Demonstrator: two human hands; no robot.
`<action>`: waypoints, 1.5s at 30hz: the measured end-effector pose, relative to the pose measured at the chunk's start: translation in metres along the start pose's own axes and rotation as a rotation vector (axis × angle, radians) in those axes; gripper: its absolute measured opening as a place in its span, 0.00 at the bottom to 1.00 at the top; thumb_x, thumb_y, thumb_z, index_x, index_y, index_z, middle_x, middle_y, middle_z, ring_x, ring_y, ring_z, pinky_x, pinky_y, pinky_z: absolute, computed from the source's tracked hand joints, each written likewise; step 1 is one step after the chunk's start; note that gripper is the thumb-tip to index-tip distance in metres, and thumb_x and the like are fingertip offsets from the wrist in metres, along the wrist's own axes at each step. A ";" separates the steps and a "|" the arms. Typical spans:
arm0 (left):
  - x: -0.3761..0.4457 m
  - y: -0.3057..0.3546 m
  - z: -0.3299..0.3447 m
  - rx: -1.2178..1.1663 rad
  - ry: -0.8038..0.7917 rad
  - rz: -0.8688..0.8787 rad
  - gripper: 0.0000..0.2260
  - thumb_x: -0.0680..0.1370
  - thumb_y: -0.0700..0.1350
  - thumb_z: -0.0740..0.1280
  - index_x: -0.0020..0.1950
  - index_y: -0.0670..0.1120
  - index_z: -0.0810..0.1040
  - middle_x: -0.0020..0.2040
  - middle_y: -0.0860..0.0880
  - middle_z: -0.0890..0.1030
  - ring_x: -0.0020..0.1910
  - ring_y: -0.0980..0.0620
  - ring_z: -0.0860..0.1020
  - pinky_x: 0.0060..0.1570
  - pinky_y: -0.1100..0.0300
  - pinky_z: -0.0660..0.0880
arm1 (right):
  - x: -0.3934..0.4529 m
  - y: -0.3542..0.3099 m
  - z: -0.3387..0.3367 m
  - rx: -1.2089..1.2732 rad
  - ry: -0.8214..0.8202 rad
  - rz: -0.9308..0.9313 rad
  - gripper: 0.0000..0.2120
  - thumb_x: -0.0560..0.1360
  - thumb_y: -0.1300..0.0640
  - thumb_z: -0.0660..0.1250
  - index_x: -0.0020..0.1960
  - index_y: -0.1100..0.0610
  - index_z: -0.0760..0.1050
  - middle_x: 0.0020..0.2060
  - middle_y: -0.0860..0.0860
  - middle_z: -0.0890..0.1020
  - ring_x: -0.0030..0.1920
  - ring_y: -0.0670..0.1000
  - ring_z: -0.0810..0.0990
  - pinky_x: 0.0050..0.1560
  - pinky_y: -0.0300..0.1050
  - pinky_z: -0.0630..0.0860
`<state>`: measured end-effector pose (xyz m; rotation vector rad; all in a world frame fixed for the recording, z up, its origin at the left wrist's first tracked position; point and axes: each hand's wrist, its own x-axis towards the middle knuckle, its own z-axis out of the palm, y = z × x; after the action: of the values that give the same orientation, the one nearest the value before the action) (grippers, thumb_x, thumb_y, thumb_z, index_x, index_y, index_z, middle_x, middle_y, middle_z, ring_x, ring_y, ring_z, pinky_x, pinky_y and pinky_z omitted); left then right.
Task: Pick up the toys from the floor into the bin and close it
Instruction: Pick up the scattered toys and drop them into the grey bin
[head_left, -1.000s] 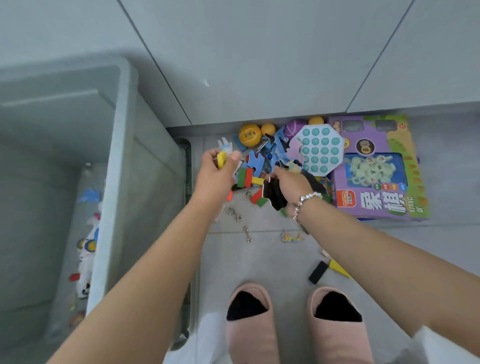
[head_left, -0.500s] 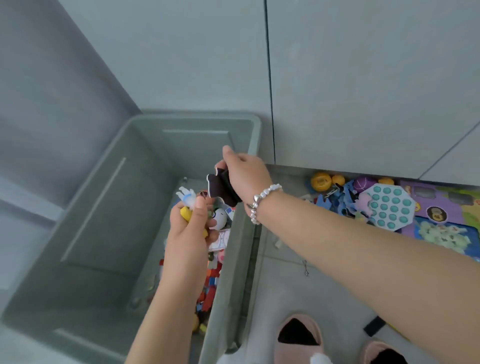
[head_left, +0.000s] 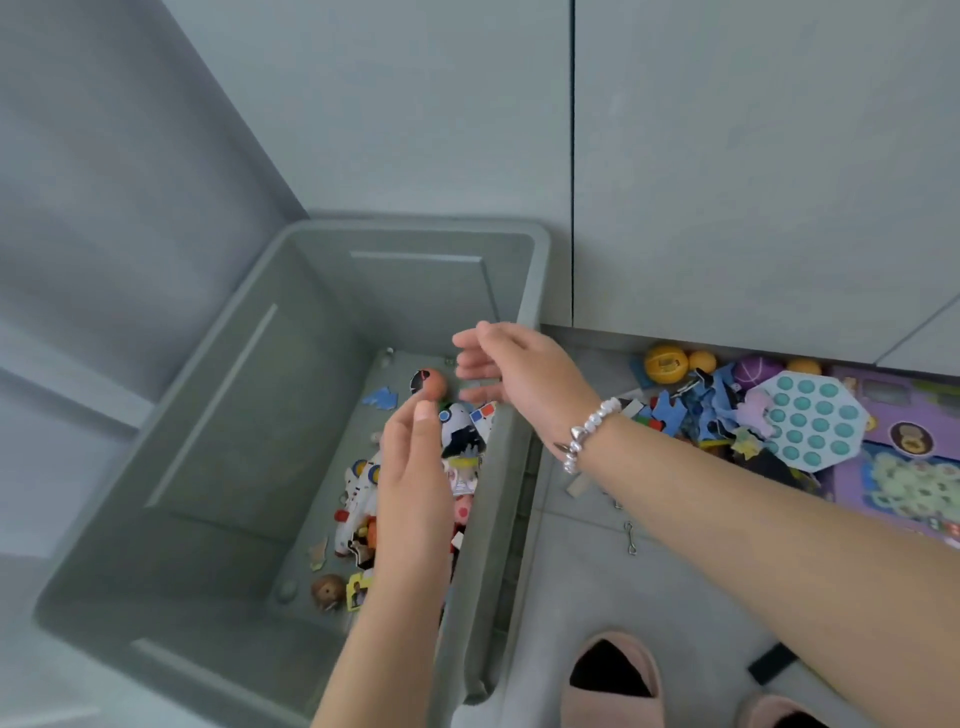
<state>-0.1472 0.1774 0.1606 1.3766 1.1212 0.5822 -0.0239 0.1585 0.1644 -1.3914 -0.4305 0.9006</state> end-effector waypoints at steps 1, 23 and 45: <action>-0.003 0.003 0.007 0.008 -0.015 0.031 0.12 0.81 0.55 0.55 0.62 0.60 0.72 0.63 0.60 0.74 0.62 0.62 0.71 0.51 0.67 0.67 | -0.005 0.001 -0.008 -0.068 0.015 -0.040 0.12 0.80 0.56 0.57 0.53 0.61 0.77 0.38 0.50 0.78 0.38 0.46 0.78 0.41 0.41 0.80; 0.011 -0.128 0.221 0.481 -0.465 0.147 0.14 0.81 0.48 0.58 0.63 0.44 0.71 0.60 0.48 0.75 0.59 0.53 0.73 0.57 0.59 0.71 | -0.058 0.165 -0.254 -0.893 0.735 0.159 0.15 0.74 0.54 0.66 0.59 0.57 0.75 0.55 0.57 0.76 0.57 0.58 0.72 0.58 0.49 0.69; 0.045 -0.180 0.304 0.275 -0.616 -0.264 0.25 0.79 0.48 0.62 0.75 0.52 0.59 0.71 0.45 0.66 0.66 0.45 0.69 0.65 0.46 0.70 | -0.023 0.159 -0.312 -0.426 0.745 0.323 0.18 0.75 0.60 0.66 0.63 0.56 0.65 0.57 0.56 0.78 0.52 0.56 0.79 0.45 0.45 0.77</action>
<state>0.0864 0.0446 -0.0729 1.4682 0.8677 -0.1945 0.1460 -0.0736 -0.0361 -2.1036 0.1941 0.4869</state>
